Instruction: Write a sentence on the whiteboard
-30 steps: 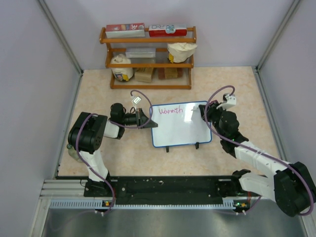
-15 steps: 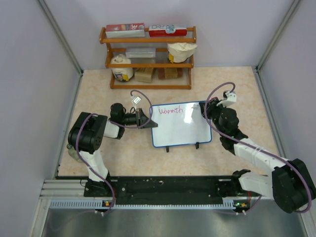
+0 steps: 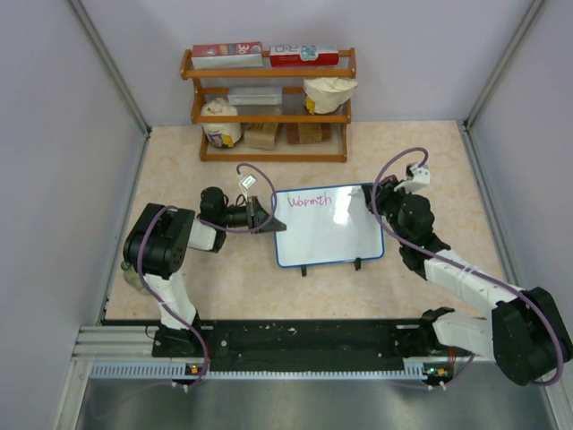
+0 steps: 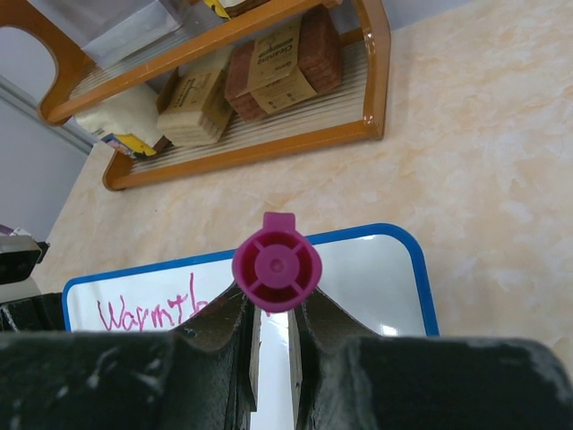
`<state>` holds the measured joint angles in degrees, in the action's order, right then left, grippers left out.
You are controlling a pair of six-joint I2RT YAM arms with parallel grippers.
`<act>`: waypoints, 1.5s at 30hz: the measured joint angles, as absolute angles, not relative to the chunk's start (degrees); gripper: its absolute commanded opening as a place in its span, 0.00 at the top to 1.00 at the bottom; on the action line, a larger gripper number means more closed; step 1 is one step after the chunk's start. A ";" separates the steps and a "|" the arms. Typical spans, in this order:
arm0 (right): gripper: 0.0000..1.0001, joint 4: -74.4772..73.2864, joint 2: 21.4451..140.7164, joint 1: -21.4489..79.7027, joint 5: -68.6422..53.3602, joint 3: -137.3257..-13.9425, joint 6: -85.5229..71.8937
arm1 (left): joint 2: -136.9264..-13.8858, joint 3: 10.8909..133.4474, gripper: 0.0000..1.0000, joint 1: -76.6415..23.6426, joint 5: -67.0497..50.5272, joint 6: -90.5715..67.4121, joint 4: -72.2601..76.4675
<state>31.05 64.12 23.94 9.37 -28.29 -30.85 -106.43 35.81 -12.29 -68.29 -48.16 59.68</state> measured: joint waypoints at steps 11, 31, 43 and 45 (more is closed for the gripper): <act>1.00 30.57 63.02 23.55 9.32 -27.59 -31.14 | -106.43 35.81 1.00 -12.32 -68.34 -48.12 59.70; 1.00 31.46 59.92 23.44 9.19 -23.62 -32.27 | -106.43 35.81 1.00 -12.29 -68.34 -48.10 59.64; 1.00 22.65 48.51 23.44 9.04 -23.55 -32.36 | -106.43 35.81 1.00 -12.32 -68.36 -47.92 59.81; 1.00 21.56 46.09 23.44 8.88 -23.14 -32.29 | -106.43 35.81 1.00 -12.32 -68.36 -47.90 59.81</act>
<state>21.56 46.09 23.44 8.88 -23.14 -32.29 -106.43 35.81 -12.32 -68.36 -47.90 59.81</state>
